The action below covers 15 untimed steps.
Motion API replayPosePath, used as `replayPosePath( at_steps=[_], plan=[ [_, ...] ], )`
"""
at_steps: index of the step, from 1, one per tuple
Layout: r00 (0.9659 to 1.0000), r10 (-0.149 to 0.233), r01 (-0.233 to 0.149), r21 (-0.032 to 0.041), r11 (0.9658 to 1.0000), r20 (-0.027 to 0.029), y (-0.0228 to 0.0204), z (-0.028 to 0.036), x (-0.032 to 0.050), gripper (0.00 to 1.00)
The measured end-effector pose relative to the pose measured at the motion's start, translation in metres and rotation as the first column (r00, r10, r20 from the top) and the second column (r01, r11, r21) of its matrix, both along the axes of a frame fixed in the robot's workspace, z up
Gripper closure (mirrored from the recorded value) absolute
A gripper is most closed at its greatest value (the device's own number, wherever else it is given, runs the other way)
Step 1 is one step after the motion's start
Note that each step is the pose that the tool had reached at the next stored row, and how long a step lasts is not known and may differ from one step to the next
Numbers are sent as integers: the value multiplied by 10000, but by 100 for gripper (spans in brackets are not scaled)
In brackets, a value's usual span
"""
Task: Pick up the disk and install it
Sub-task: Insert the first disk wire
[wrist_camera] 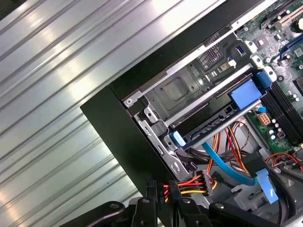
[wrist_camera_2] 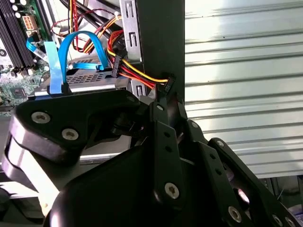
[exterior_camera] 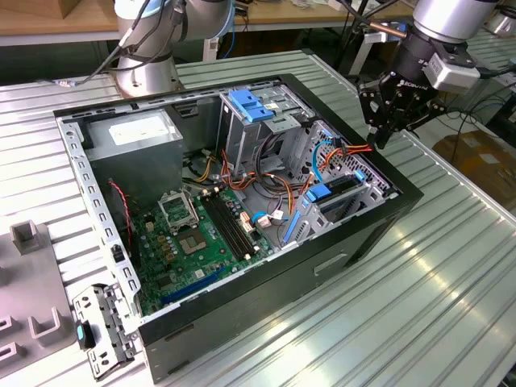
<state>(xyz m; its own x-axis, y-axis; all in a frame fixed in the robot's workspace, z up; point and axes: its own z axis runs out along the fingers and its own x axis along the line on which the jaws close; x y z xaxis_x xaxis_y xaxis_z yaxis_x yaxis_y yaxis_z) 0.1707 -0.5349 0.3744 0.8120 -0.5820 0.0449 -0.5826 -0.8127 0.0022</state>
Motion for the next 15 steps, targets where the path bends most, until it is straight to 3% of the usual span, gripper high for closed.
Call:
replayPosePath(
  at_steps=[3, 4, 8, 11, 15],
  plan=[
    [10000, 8, -8, -32, 10000, 1, 2, -23, 0, 75],
    [10000, 10, -10, -38, 10000, 1, 3, -30, 0, 69],
    [10000, 22, -22, -39, 10000, 2, 28, -77, 5, 69],
    [9998, -192, 192, -40, 9998, 2, 34, -77, 12, 69],
    [9998, -194, 194, -49, 9998, 2, 35, -80, 13, 69]
  ],
)
